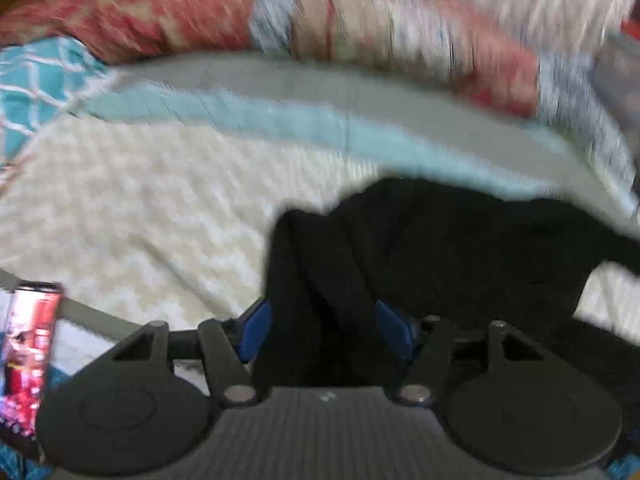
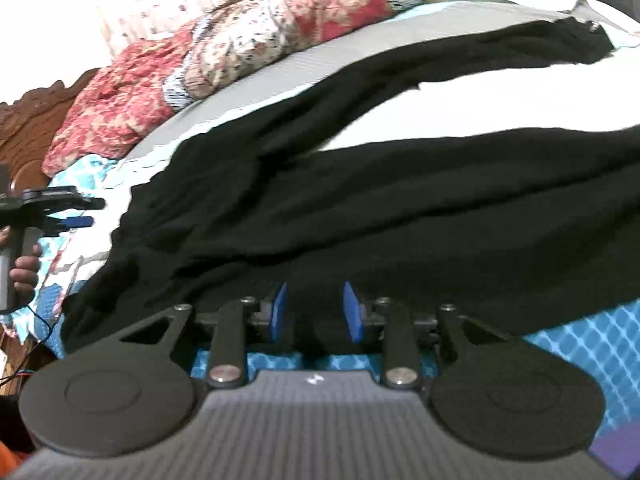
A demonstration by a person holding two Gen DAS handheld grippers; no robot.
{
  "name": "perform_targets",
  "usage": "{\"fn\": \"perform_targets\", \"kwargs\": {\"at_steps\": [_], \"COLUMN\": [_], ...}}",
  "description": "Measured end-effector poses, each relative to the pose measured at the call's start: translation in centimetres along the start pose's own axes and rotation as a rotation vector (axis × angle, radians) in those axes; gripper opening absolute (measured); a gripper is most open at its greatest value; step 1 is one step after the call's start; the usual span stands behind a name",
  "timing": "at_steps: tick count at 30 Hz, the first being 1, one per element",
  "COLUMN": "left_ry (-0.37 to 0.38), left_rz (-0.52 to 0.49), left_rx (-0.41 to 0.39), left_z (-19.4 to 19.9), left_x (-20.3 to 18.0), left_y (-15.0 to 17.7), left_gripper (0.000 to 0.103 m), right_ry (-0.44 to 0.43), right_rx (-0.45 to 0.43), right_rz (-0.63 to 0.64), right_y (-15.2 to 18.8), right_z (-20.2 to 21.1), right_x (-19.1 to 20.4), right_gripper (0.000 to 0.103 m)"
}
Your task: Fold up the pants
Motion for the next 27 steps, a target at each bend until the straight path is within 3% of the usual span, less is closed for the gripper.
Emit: {"fn": "perform_targets", "kwargs": {"at_steps": [2,3,4,6,8,10,12,15,17,19,23,27], "left_ry": [0.007,0.033,0.061,0.028,-0.027,-0.071,-0.071,-0.050,-0.068,-0.043,0.048,0.135], "left_rz": [0.005,-0.002,-0.025,-0.078,-0.091,-0.016,0.052,0.102,0.106,0.102,0.120,0.074], "left_rx": [0.058,0.062,0.070,0.045,-0.033,-0.096,-0.101,-0.053,-0.034,-0.040,-0.038,0.029], "left_z": [-1.9,-2.1,-2.5,-2.7,-1.7,-0.8,-1.2,-3.1,-3.2,-2.2,0.9,3.3], "left_x": [-0.5,-0.5,-1.0,-1.4,-0.4,2.3,4.3,4.4,4.2,4.5,5.9,6.3], "left_y": [0.1,0.7,0.7,0.4,-0.8,-2.6,-3.2,-3.4,-2.7,-1.6,1.2,5.1], "left_gripper": [0.047,0.033,0.012,0.009,0.008,0.008,0.009,0.029,0.066,0.080,0.080,0.079], "right_ry": [0.024,0.035,0.043,0.057,0.069,0.070,0.067,0.073,0.071,0.051,0.010,-0.071], "right_rx": [0.003,0.005,0.011,0.029,0.033,0.020,0.014,0.034,0.034,0.030,0.034,0.030], "right_rz": [0.016,0.026,0.033,0.038,0.038,0.045,0.049,0.039,0.033,0.040,0.111,0.170], "right_y": [0.2,0.2,0.2,0.1,-0.2,-0.5,-0.7,-0.7,-0.6,-0.5,-0.5,-1.2], "right_z": [-0.1,-0.3,-0.4,-0.9,-1.1,-1.0,-1.0,-1.9,-2.0,-1.7,-1.3,-2.0], "right_x": [0.1,0.1,-0.2,-0.8,-1.3,-1.4,-1.7,-1.9,-1.7,-1.1,0.6,3.2], "right_gripper": [0.036,0.037,0.037,0.038,0.038,0.038,0.038,0.039,0.039,0.039,0.040,0.041]}}
Point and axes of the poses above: each gripper's, at about its wrist camera, not at the fingertips, and z roughly against the way its jaws point, x to its left, y to its underside, the point moved 4 cm from there along -z, roughly the way its jaws point, and after that the axes turned 3 degrees about x, right-handed, at the moved point
